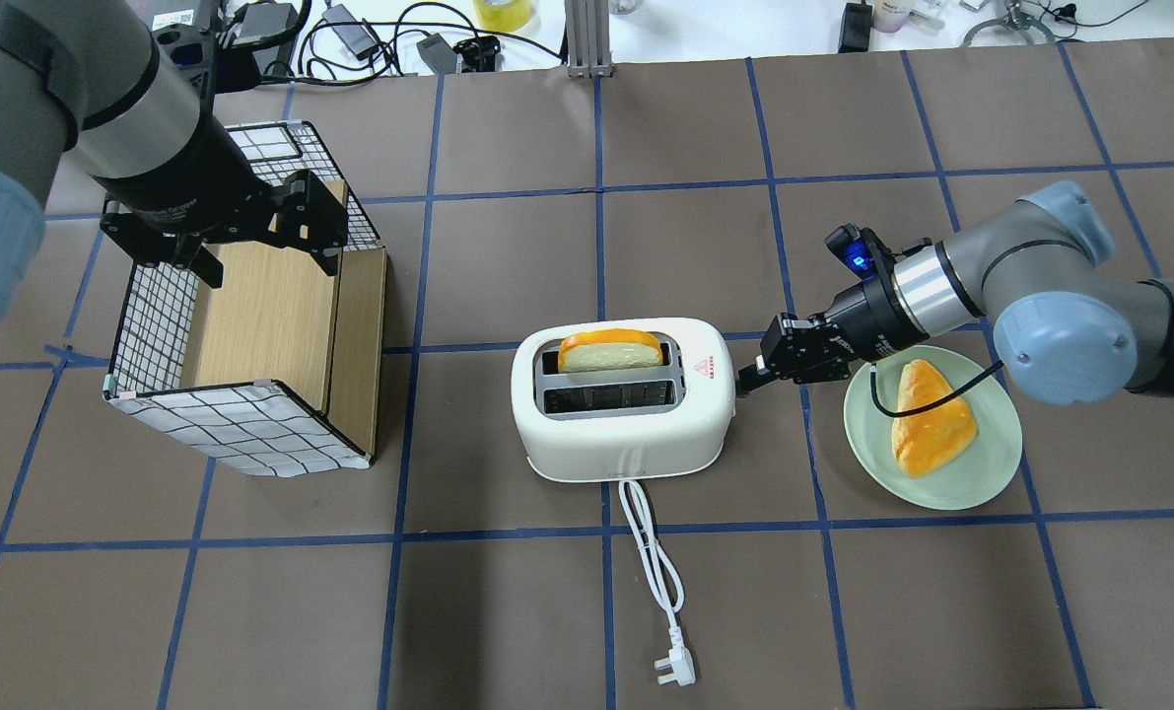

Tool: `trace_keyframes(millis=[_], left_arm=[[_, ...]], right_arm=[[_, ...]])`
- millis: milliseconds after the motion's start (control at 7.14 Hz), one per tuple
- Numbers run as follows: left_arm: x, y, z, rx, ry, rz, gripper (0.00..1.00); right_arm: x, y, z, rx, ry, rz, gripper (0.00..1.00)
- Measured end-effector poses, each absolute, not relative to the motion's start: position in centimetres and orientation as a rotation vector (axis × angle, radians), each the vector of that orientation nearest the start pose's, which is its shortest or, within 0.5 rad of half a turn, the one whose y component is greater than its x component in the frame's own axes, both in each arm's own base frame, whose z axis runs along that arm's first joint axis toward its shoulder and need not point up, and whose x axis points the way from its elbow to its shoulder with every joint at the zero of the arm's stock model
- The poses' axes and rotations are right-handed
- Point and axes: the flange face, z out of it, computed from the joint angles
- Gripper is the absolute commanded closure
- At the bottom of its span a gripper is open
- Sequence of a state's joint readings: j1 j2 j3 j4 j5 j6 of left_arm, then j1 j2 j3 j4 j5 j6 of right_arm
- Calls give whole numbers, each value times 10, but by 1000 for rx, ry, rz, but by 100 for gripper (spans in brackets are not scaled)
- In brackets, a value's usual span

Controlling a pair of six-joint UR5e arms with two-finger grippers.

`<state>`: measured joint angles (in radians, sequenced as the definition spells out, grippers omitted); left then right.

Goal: Press toaster with right arm

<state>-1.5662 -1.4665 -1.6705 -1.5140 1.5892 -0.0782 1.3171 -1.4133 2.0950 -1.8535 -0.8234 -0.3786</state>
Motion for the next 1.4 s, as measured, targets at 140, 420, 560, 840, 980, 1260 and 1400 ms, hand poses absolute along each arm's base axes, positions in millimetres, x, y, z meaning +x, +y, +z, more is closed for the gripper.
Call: trace_keyframes(millis=[140, 420, 560, 840, 980, 1260, 1400], left_arm=[[-129, -454, 494, -130, 3121, -97, 0], [-129, -454, 494, -131, 3121, -97, 0], [-129, -454, 494, -131, 3121, -97, 0], [-129, -454, 494, -131, 3122, -97, 0], [-129, -454, 494, -131, 3122, -97, 0], [-129, -454, 494, -130, 3122, -97, 0], [-130, -454, 494, -130, 3123, -97, 0]], right_arm=[[85, -473, 244, 59, 2340, 150, 100], [85, -476, 271, 91, 2365, 148, 100], [84, -477, 286, 110, 2371, 163, 100], [79, -485, 339, 139, 2483, 211, 100], [80, -489, 369, 137, 2591, 237, 100], [97, -495, 434, 124, 2849, 252, 100], [111, -495, 459, 130, 2959, 229, 100]])
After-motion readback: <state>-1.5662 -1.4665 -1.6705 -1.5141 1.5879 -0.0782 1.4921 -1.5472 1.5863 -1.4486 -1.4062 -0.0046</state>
